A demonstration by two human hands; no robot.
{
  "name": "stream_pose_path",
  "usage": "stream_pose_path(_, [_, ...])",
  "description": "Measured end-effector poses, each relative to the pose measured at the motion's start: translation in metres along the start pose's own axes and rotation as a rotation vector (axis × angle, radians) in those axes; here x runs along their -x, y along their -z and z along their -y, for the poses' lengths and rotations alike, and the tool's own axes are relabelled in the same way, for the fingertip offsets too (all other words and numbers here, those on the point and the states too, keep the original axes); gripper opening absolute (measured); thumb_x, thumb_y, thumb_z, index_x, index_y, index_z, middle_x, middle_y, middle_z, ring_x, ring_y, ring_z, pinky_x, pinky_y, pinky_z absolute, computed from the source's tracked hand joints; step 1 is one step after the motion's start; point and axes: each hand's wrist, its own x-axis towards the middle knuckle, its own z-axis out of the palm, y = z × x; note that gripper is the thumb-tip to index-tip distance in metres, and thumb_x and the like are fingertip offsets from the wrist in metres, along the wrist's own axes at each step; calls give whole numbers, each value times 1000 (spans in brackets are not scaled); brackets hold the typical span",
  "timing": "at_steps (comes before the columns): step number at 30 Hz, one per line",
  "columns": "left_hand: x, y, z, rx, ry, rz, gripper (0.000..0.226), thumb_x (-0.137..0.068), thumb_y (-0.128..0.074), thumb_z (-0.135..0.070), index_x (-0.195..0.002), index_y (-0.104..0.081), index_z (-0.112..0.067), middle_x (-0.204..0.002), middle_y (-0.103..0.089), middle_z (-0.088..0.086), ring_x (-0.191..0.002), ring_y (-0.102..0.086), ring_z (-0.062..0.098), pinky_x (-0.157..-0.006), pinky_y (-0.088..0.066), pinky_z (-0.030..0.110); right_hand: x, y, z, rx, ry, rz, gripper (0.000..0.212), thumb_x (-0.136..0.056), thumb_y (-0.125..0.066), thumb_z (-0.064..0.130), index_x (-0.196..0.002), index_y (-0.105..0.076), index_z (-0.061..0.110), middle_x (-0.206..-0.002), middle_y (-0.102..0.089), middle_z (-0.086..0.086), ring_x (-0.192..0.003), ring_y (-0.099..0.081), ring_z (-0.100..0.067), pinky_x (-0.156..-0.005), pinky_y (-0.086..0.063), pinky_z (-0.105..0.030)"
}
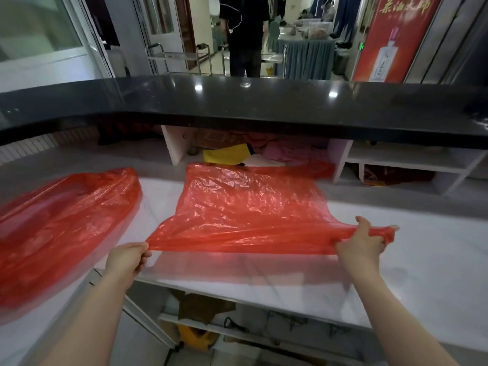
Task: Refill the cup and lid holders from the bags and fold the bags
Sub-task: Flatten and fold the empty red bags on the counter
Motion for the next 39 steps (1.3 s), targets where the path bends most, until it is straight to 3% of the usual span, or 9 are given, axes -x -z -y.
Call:
stream_pose_path(4, [2,11,-9,41,1,-24,21,-94,-54,-3,-74,-56,-6,-36,-52,-3,-25,-40,0,-30,-32,9,-1,2,5,-85,-46,81,57,-82,-52,7,-137,-41,14,-135,-44,-26,-127,-37,-37,-99,-38,-40])
stream_pose_path(8, [2,27,-6,15,-12,-46,19,-94,-53,-3,-75,-56,-3,-38,-54,1,-25,-41,3,-30,-32,10,2,10,-7,-129,24,103,47,-87,-51,9,-134,-47,14,-126,-57,-11,-98,-52,-24,-81,-36,-28])
stream_pose_path(13, [14,15,4,-115,-112,50,28,-94,-60,-26,-109,-55,-3,-70,-62,15,-48,-54,19,-48,-45,25,23,16,-18,-90,138,69,46,-87,-58,14,-129,-43,21,-80,-67,0,-73,-56,-15,-58,-37,-28])
stream_pose_path(16, [31,6,0,-398,-303,-60,49,-88,-66,-35,-127,-46,-13,-100,-63,16,-77,-61,28,-71,-49,38,42,15,-22,-53,318,-48,25,-85,-62,14,-102,-47,23,-60,-56,9,-61,-53,-8,-52,-33,-19])
stream_pose_path(20, [57,-14,3,-733,-673,-92,46,-88,-65,-20,-131,-48,-14,-134,-47,14,-122,-46,31,-101,-39,48,60,0,-21,15,571,46,16,-84,-63,4,-86,-60,20,-75,-58,8,-69,-56,-14,-64,-42,-23])
stream_pose_path(28, [101,-62,48,-1104,-1229,371,41,-94,-39,-35,-123,-62,-17,-141,-51,7,-135,-42,30,-110,-24,43,82,-49,-6,239,693,402,28,-95,-51,13,-121,-62,13,-121,-59,2,-114,-48,-16,-96,-33,-21])
stream_pose_path(33, [90,-78,63,-1265,-1204,396,40,-96,-45,-43,-134,-52,-31,-161,-8,3,-148,-2,27,-114,6,41,88,-74,15,294,766,489,32,-98,-47,23,-127,-61,15,-130,-56,2,-119,-45,-18,-103,-35,-29])
stream_pose_path(36, [87,-80,73,-1290,-1152,367,47,-95,-48,-46,-139,-45,-32,-158,9,4,-144,10,26,-112,8,43,92,-87,20,348,831,502,33,-99,-45,26,-127,-61,18,-129,-57,2,-113,-48,-21,-98,-39,-33])
stream_pose_path(39, [83,-82,86,-1318,-1056,375,54,-99,-28,-51,-150,-18,-37,-149,35,3,-138,29,23,-111,17,37,93,-97,21,439,836,514,38,-97,-42,30,-132,-55,23,-132,-55,3,-111,-46,-24,-95,-39,-36])
